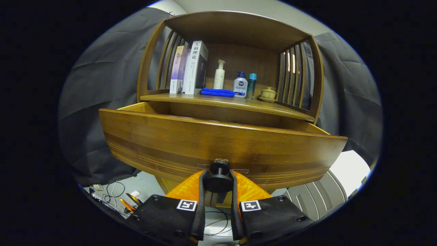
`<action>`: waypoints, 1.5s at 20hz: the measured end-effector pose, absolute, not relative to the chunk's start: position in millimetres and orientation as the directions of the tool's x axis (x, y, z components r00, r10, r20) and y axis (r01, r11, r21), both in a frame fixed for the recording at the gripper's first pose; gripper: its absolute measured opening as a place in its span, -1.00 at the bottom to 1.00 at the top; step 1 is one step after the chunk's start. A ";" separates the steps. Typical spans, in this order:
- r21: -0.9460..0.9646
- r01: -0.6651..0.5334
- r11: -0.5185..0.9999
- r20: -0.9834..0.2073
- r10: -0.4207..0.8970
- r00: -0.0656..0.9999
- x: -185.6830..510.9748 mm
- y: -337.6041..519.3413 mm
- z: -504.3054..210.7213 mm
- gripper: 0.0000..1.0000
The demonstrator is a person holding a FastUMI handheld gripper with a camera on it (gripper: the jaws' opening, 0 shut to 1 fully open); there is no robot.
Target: Pull open the drawer, take out the items inside it, and place them on the countertop above the cabinet.
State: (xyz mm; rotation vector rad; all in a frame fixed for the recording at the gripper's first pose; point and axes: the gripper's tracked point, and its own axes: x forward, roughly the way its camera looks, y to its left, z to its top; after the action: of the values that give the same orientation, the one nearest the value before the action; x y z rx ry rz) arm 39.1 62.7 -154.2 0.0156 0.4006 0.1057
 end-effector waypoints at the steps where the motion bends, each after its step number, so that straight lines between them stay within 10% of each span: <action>1: 0.038 -0.098 0.994 -0.395 0.105 0.912 32.9 63.2 -155.4 -0.34; 21: 0.106 -0.110 0.988 -0.411 0.145 0.900 -26.8 77.0 -159.8 -0.25; 24: 0.108 -0.106 0.989 -0.367 0.138 0.920 -27.6 70.7 -144.0 -0.05; 30: 0.089 -0.064 0.994 -0.262 0.086 0.961 -33.4 50.6 -90.0 0.97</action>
State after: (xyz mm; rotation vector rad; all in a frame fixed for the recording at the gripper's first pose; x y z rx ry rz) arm -33.4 50.6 -90.0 0.0804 0.2683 0.0760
